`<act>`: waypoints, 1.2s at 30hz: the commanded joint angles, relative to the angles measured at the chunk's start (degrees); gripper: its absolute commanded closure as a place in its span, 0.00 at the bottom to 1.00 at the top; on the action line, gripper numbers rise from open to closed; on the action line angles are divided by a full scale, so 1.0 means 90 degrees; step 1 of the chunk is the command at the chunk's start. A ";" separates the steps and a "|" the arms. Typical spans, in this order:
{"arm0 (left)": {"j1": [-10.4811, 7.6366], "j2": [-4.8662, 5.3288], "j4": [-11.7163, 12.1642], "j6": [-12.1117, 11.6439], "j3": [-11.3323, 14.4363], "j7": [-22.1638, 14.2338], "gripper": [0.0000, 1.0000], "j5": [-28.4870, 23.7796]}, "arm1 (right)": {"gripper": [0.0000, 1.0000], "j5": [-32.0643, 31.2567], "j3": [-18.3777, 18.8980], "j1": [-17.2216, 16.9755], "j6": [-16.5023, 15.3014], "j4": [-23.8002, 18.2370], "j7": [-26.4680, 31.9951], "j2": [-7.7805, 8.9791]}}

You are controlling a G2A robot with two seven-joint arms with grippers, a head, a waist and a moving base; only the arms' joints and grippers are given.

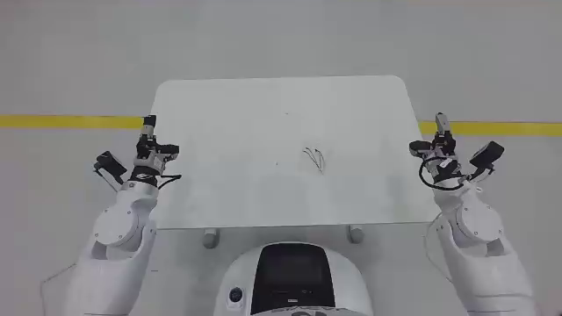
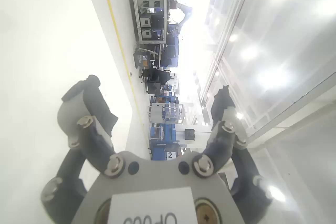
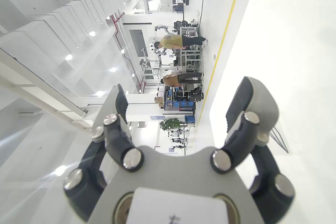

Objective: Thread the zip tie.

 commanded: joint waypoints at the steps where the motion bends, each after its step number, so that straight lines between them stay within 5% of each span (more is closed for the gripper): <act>1: 0.0000 0.0000 0.0000 0.0000 0.0000 0.0000 0.22 0.0000 | 0.00 0.0000 0.0000 0.0000 0.0000 0.0000 0.0000 0.0000; 2: 0.0000 0.0000 0.0000 0.0000 0.0000 0.0000 0.22 0.0000 | 0.22 0.0000 0.0000 0.0000 0.0000 0.0000 0.0000 0.0000; 3: 0.0000 0.0000 0.0000 0.0000 0.0000 0.0000 0.00 0.0000 | 0.00 0.0000 0.0000 0.0000 0.0000 0.0000 0.0000 0.0000; 4: 0.0000 0.0000 0.0000 0.0000 0.0000 0.0000 0.22 0.0000 | 0.00 0.0000 0.0000 0.0000 0.0000 0.0000 0.0000 0.0000; 5: 0.0000 0.0000 0.0000 0.0000 0.0000 0.0000 0.00 0.0000 | 0.22 0.0000 0.0000 0.0000 0.0000 0.0000 0.0000 0.0000; 6: 0.0000 0.0000 0.0000 0.0000 0.0000 0.0000 0.00 0.0000 | 0.22 0.0000 0.0000 0.0000 0.0000 0.0000 0.0000 0.0000; 7: 0.0000 0.0000 0.0000 0.0000 0.0000 0.0000 0.00 0.0000 | 0.00 0.0000 0.0000 0.0000 0.0000 0.0000 0.0000 0.0000; 8: 0.0000 0.0000 0.0000 0.0000 0.0000 0.0000 0.22 0.0000 | 0.00 0.0000 0.0000 0.0000 0.0000 0.0000 0.0000 0.0000; 9: 0.0000 0.0000 0.0000 0.0000 0.0000 0.0000 0.22 0.0000 | 0.00 0.0000 0.0000 0.0000 0.0000 0.0000 0.0000 0.0000; 10: 0.0000 0.0000 0.0000 0.0000 0.0000 0.0000 0.00 0.0000 | 0.22 0.0000 0.0000 0.0000 0.0000 0.0000 0.0000 0.0000; 11: 0.0000 0.0000 0.0000 0.0000 0.0000 0.0000 0.22 0.0000 | 0.00 0.0000 0.0000 0.0000 0.0000 0.0000 0.0000 0.0000; 12: 0.0000 0.0000 0.0000 0.0000 0.0000 0.0000 0.00 0.0000 | 0.00 0.0000 0.0000 0.0000 0.0000 0.0000 0.0000 0.0000; 22: 0.0000 0.0000 0.0000 0.0000 0.0000 0.0000 0.00 0.0000 | 0.00 -0.2377 -0.0773 0.0921 0.0691 -0.0056 0.0656 0.0042; 36: 0.0000 0.0000 0.0000 0.0000 0.0000 0.0000 0.00 0.0000 | 0.00 -0.2413 -0.0954 0.1128 0.0726 0.0059 0.0557 0.0007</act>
